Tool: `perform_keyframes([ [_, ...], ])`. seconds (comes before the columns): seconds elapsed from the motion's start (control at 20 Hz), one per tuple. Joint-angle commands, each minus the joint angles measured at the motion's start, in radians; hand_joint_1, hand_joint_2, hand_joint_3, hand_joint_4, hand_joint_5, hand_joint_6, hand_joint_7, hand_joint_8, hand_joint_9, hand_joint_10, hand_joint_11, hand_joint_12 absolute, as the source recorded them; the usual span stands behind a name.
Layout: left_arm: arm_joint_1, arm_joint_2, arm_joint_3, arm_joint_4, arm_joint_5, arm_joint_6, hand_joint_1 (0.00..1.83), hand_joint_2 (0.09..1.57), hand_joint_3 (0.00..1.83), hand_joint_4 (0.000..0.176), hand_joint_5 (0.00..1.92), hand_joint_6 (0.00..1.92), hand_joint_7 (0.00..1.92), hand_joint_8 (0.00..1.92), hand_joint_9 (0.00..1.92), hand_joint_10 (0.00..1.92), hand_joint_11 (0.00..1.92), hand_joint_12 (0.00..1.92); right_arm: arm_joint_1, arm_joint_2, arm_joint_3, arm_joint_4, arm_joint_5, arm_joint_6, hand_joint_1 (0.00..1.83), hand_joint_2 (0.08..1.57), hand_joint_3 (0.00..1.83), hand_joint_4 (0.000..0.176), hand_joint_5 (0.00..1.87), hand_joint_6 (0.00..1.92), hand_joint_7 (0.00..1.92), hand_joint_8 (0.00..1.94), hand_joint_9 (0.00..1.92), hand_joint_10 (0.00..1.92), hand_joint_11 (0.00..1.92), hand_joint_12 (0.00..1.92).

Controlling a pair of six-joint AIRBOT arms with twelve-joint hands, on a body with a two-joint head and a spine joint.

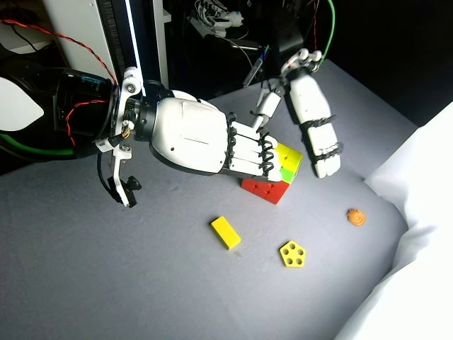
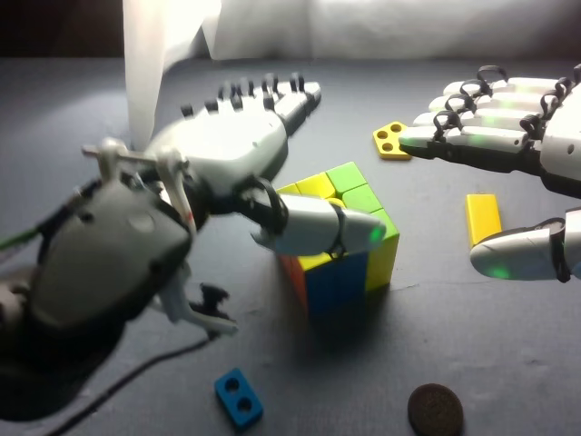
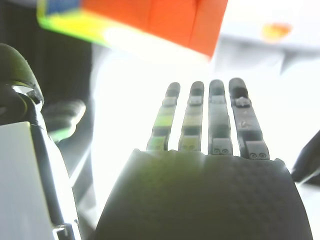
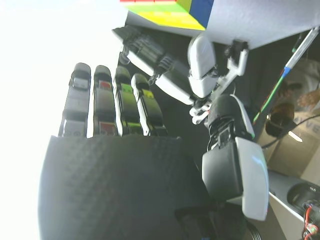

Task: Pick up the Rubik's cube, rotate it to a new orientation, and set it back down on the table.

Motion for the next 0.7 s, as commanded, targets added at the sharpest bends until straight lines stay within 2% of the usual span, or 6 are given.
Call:
perform_keyframes([
  [0.0, -0.024, 0.017, -0.01, 0.066, -0.006, 0.023, 0.49, 0.93, 0.0, 0.033, 0.0, 0.0, 0.1, 0.01, 0.13, 0.03, 0.0, 0.54, 0.005, 0.003, -0.006, 0.023, 0.109, 0.004, 0.02, 1.21, 0.0, 0.0, 0.01, 0.01, 0.07, 0.02, 0.06, 0.02, 0.0, 0.0],
  [0.15, -0.068, 0.061, -0.035, 0.092, 0.09, 0.074, 0.34, 1.07, 0.01, 0.005, 0.35, 0.04, 0.51, 0.05, 0.51, 0.18, 0.05, 1.31, 0.005, 0.003, -0.006, 0.023, 0.109, 0.004, 0.0, 1.24, 0.0, 0.0, 0.19, 0.06, 0.33, 0.04, 0.25, 0.19, 0.0, 0.52],
  [0.25, -0.086, 0.078, -0.045, 0.116, 0.143, 0.082, 0.21, 1.2, 0.01, 0.0, 0.65, 0.05, 0.68, 0.44, 0.53, 0.9, 0.21, 1.53, 0.005, 0.003, -0.006, 0.023, 0.109, 0.004, 0.0, 1.25, 0.0, 0.0, 0.42, 0.34, 0.69, 0.34, 0.39, 1.11, 0.0, 1.67],
  [0.3, -0.096, 0.085, -0.048, 0.123, 0.17, 0.087, 0.18, 1.24, 0.01, 0.0, 0.73, 0.07, 0.6, 0.84, 0.49, 1.18, 0.22, 1.62, 0.005, 0.003, -0.006, 0.023, 0.109, 0.004, 0.0, 1.26, 0.0, 0.0, 0.4, 0.68, 0.66, 0.73, 0.44, 1.34, 0.07, 1.86],
  [0.4, -0.115, 0.099, -0.049, 0.147, 0.251, 0.088, 0.11, 1.3, 0.0, 0.0, 0.84, 0.24, 0.59, 1.15, 0.51, 1.39, 0.31, 1.71, 0.005, 0.003, -0.006, 0.023, 0.109, 0.004, 0.06, 1.27, 0.0, 0.0, 0.54, 1.17, 0.64, 1.4, 0.48, 1.74, 0.36, 1.92],
  [0.65, -0.172, 0.15, -0.061, 0.253, 0.425, 0.088, 0.16, 1.32, 0.0, 0.0, 0.73, 1.27, 0.75, 1.5, 0.65, 1.73, 0.41, 1.92, 0.005, 0.003, -0.006, 0.023, 0.109, 0.004, 0.02, 1.3, 0.01, 0.0, 0.66, 1.62, 0.81, 1.72, 0.67, 1.91, 0.59, 1.92],
])
